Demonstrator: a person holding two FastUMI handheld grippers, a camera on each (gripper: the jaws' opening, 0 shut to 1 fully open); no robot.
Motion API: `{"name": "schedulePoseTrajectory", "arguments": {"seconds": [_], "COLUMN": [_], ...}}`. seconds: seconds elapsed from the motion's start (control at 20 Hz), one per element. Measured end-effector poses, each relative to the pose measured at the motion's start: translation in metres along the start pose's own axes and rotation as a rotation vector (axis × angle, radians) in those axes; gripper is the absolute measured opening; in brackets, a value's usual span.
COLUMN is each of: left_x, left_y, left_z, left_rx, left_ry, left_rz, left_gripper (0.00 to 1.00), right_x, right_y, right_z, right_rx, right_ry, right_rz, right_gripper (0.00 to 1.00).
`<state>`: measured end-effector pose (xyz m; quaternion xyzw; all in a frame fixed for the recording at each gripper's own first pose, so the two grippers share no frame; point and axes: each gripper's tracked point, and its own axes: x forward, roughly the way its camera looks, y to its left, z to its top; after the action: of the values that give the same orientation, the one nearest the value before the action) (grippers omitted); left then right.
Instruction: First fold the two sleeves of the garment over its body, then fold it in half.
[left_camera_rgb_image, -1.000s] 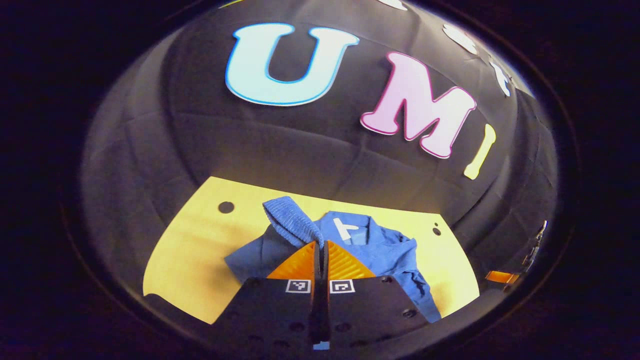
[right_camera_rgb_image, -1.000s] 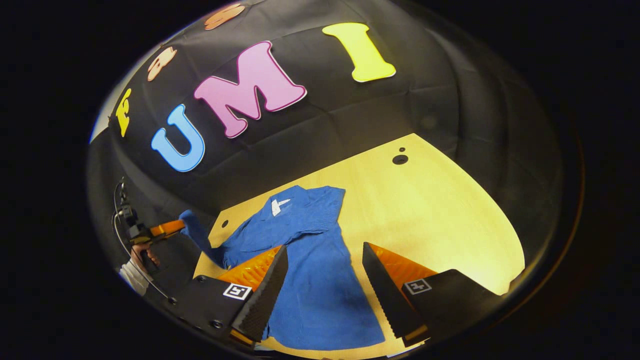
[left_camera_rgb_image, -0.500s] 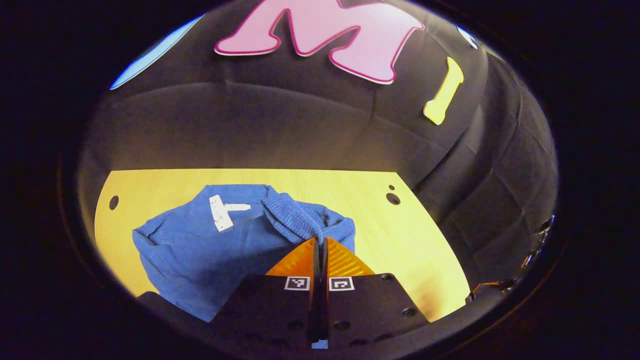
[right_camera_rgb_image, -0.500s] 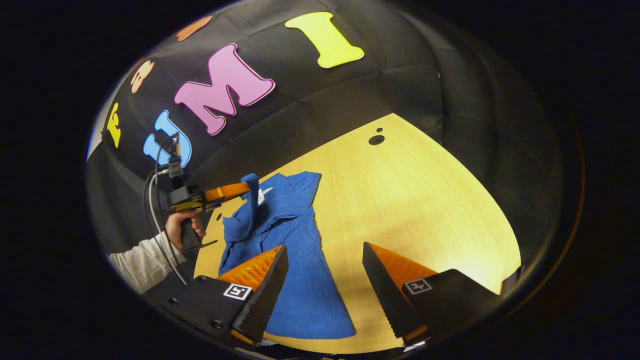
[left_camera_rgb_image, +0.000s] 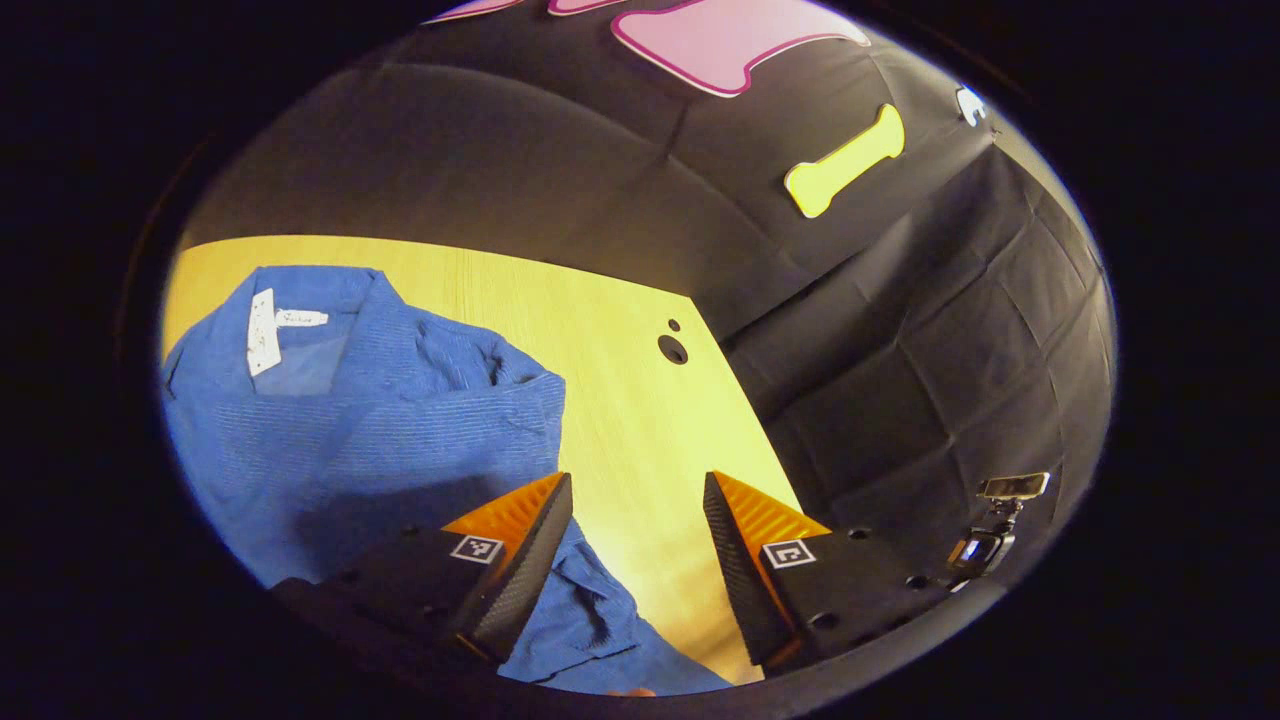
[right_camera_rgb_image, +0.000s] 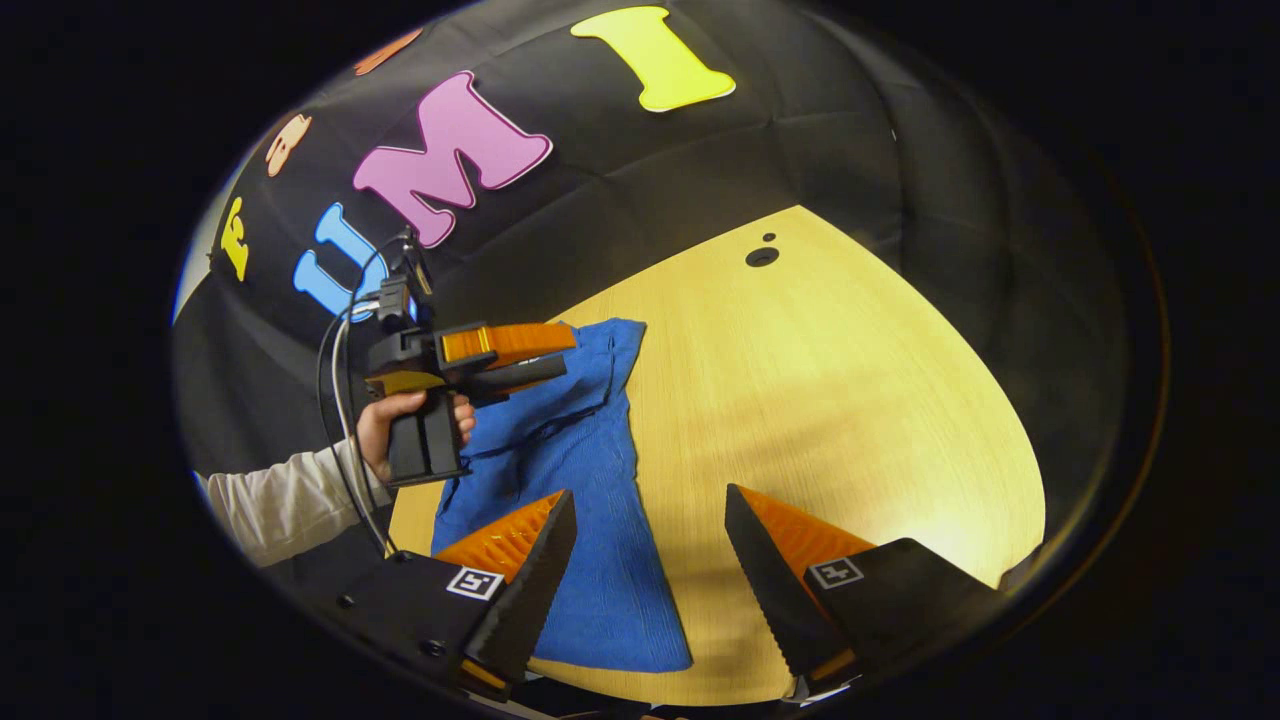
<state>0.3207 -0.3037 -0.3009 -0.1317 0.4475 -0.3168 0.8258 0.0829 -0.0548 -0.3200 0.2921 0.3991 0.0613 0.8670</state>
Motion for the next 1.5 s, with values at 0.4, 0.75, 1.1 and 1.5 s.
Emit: {"name": "schedulePoseTrajectory", "arguments": {"seconds": [0.4, 0.75, 1.1, 1.5], "left_x": [-0.176, -0.302, -0.337, -0.342], "left_y": [0.080, 0.156, 0.199, 0.214], "left_z": [-0.100, -0.280, -0.350, -0.380], "left_rx": [0.095, -0.139, -0.187, -0.260], "left_ry": [0.065, 0.258, 0.380, 0.389], "left_rz": [0.516, 0.723, 0.784, 0.720], "left_gripper": [0.85, 0.85, 0.85, 0.85], "right_x": [0.020, 0.021, 0.012, 0.004], "right_y": [0.021, 0.020, 0.000, 0.001], "right_z": [-0.044, -0.122, -0.176, -0.196], "right_rx": [-0.050, -0.176, -0.255, -0.253], "right_ry": [0.122, 0.279, 0.426, 0.431], "right_rz": [0.001, -0.130, -0.294, -0.353], "right_gripper": [0.95, 0.96, 0.98, 0.98]}}
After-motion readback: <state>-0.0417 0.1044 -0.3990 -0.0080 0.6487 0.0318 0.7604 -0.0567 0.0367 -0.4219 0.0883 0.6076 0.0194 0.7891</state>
